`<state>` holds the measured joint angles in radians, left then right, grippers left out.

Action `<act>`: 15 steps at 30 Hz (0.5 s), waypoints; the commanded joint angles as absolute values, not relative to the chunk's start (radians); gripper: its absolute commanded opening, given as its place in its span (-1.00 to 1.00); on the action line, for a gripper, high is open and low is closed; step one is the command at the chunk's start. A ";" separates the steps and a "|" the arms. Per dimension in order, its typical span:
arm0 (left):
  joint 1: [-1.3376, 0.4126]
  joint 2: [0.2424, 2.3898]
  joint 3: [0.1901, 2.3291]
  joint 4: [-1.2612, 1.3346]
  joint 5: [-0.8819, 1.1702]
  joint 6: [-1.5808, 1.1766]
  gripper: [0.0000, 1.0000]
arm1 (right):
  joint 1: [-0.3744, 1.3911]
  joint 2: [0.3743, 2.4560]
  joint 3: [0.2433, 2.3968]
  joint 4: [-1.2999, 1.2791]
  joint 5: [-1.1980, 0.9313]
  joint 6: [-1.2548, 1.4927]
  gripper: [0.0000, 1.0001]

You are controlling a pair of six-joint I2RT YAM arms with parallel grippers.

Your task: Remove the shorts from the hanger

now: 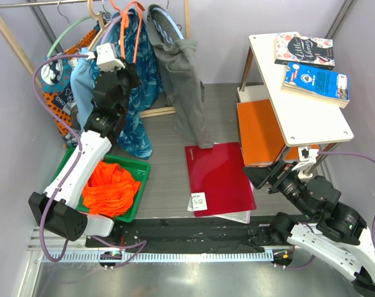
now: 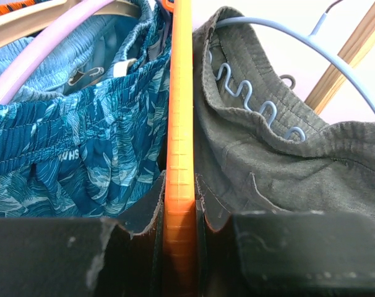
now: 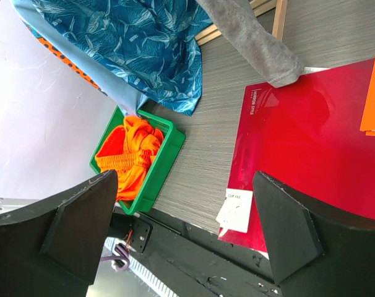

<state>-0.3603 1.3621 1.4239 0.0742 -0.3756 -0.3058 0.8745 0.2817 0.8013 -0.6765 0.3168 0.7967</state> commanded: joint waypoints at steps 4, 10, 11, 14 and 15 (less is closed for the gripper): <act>-0.353 1.376 1.439 0.140 -0.380 -0.275 -0.99 | 0.873 0.311 0.793 -0.623 0.325 0.790 0.91; -0.354 1.408 1.460 0.149 -0.377 -0.261 -1.00 | 0.873 0.321 0.788 -0.614 0.327 0.792 0.91; -0.354 1.419 1.465 0.150 -0.377 -0.258 -1.00 | 0.873 0.319 0.787 -0.614 0.327 0.793 0.91; -0.353 1.430 1.465 0.156 -0.396 -0.241 -0.99 | 0.873 0.319 0.781 -0.614 0.327 0.796 0.91; -0.354 1.430 1.462 0.170 -0.399 -0.238 -0.99 | 0.871 0.321 0.779 -0.612 0.327 0.799 0.91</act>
<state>-0.3584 1.4235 1.4242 0.0982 -0.3759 -0.2726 0.8745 0.3103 0.7849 -0.6601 0.3161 0.7967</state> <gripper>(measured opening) 0.181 0.955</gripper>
